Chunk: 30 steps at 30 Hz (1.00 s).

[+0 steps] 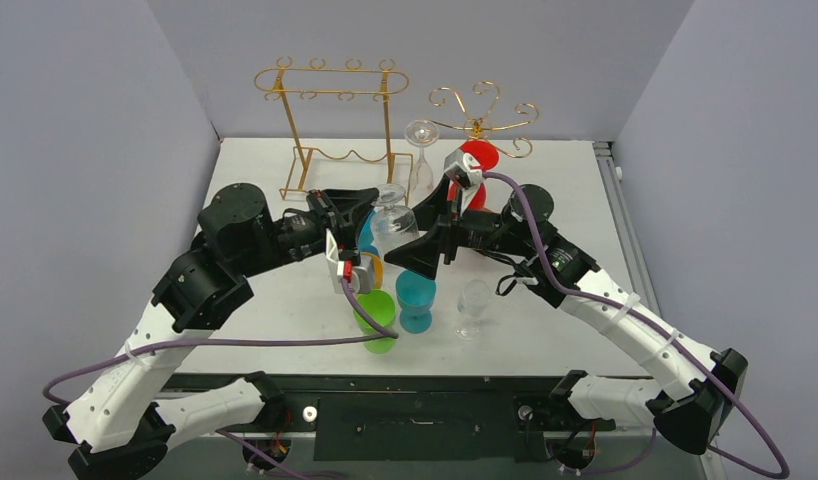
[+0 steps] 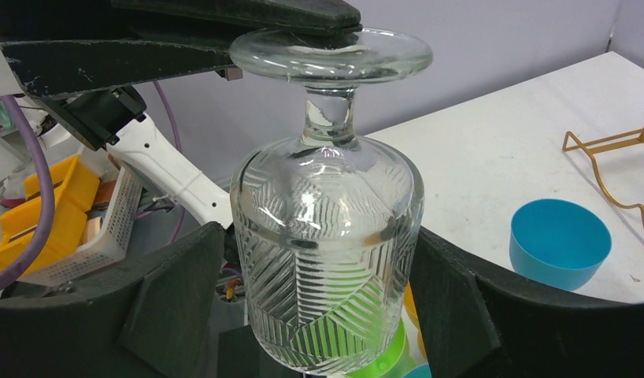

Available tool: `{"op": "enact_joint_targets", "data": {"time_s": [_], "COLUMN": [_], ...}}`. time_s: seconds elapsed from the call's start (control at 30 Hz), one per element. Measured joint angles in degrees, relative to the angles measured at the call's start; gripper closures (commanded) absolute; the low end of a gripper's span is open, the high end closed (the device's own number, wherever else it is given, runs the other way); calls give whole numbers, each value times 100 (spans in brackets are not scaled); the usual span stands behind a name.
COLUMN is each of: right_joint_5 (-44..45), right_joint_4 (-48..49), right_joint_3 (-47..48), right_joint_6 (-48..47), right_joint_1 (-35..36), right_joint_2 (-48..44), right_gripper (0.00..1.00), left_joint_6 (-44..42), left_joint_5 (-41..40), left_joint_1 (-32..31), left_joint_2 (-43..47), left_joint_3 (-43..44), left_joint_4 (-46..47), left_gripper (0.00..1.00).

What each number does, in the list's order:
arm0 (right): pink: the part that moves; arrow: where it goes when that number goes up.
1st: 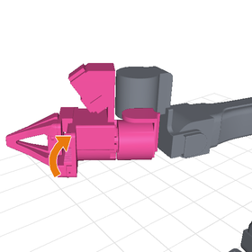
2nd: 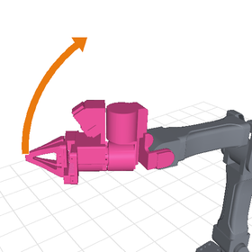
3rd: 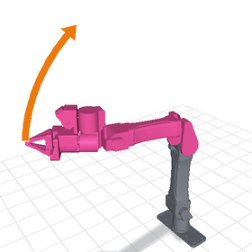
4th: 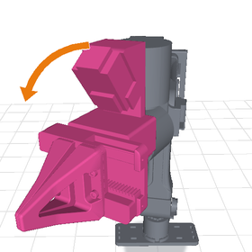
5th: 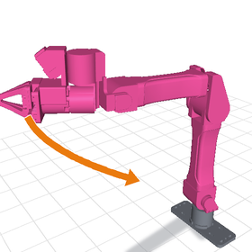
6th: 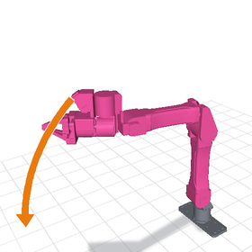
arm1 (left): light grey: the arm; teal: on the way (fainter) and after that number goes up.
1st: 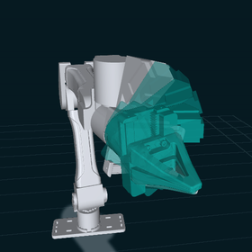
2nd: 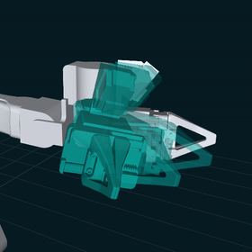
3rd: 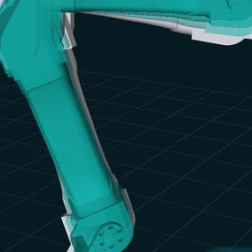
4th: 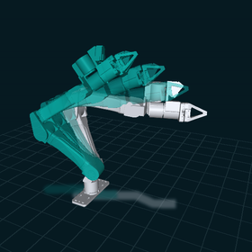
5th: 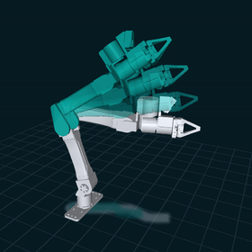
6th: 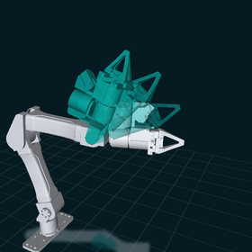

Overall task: Place the wine glass upside down on the wine glass rack
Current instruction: Turn the wine glass upside down at the wine rack.

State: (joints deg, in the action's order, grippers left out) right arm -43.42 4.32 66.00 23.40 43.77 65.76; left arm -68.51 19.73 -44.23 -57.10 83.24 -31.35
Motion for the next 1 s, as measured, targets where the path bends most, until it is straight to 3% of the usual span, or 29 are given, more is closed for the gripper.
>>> {"op": "enact_joint_targets", "data": {"time_s": [0.23, 0.37, 0.47, 0.5, 0.6, 0.67, 0.83, 1.0], "right_joint_5": [-114, -155, -208, -199, -44, 92, 522, 1023], "right_joint_4": [297, 387, 474, 455, 136, -170, -649, -828], "right_joint_3": [-94, -98, -142, -142, -15, 107, 219, 413], "right_joint_6": [120, 131, 90, 39, -282, -507, -879, -1128], "right_joint_1": [20, -7, -79, -105, -146, -177, -529, -1025], "right_joint_2": [79, 79, 52, 31, -4, -4, -31, -116], "right_gripper": [24, 37, 52, 57, 66, 70, 76, 81], "left_joint_6": [-31, -33, -24, -7, 63, 55, 291, 597], "left_joint_5": [-4, -20, -50, -52, -101, -149, -328, -560], "left_joint_1": [-35, -70, -85, -90, -114, -118, -122, -138], "left_joint_2": [39, 68, 81, 72, 35, 22, 28, 24], "left_joint_3": [-125, -125, -127, -131, -136, -136, -133, -105], "left_joint_4": [247, 302, 350, 387, 518, 713, 1255, 1622], "left_gripper": [100, 100, 97, 89, 49, 34, 12, 8]}}
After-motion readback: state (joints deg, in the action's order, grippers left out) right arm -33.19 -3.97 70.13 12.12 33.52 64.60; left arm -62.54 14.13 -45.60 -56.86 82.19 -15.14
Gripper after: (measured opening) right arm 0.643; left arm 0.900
